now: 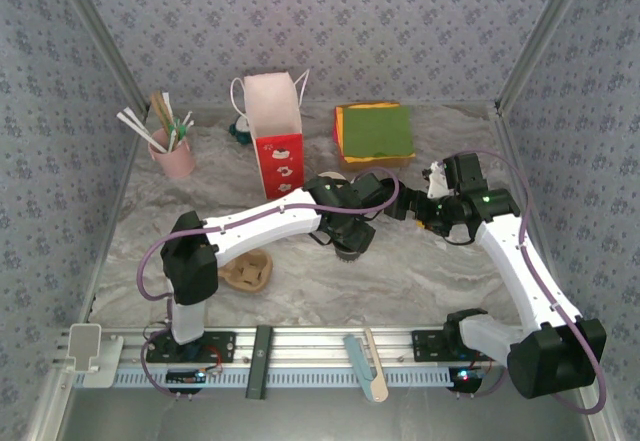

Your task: Pack the takeout coffee

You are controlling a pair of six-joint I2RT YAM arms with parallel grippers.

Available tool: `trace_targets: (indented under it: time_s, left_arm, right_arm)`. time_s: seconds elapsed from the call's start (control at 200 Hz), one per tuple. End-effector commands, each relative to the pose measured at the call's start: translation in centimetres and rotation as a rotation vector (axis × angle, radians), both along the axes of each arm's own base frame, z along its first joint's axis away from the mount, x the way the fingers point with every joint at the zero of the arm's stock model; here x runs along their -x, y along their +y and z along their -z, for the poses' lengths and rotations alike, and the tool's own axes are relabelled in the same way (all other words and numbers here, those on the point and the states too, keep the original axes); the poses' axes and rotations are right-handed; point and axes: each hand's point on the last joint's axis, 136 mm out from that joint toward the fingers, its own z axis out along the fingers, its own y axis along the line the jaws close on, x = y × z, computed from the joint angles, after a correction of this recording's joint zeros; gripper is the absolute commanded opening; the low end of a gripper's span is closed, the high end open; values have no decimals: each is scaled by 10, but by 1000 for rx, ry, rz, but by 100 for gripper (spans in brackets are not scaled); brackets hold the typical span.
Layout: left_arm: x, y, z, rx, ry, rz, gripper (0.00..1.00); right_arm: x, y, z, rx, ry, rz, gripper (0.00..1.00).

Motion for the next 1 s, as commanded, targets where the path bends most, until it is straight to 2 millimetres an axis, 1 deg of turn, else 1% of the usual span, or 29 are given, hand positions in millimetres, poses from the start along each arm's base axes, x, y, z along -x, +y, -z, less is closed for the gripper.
trace_targets:
  time_s: [0.0, 0.33, 0.525, 0.745, 0.994]
  left_arm:
    - [4, 0, 13, -38, 11, 9, 70]
    - [3, -1, 13, -40, 8, 9, 72]
    - [-1, -2, -3, -20, -18, 8, 72]
    - [-2, -4, -11, -7, -29, 10, 72]
    - [1, 0, -1, -28, -12, 6, 71]
  right_arm:
    - [2, 1, 1, -8, 3, -12, 100]
    - [2, 0, 1, -8, 3, -9, 100]
    - [3, 1, 1, -9, 5, -10, 100]
    - [3, 1, 1, -10, 7, -9, 100]
    - [2, 1, 1, -10, 5, -9, 100]
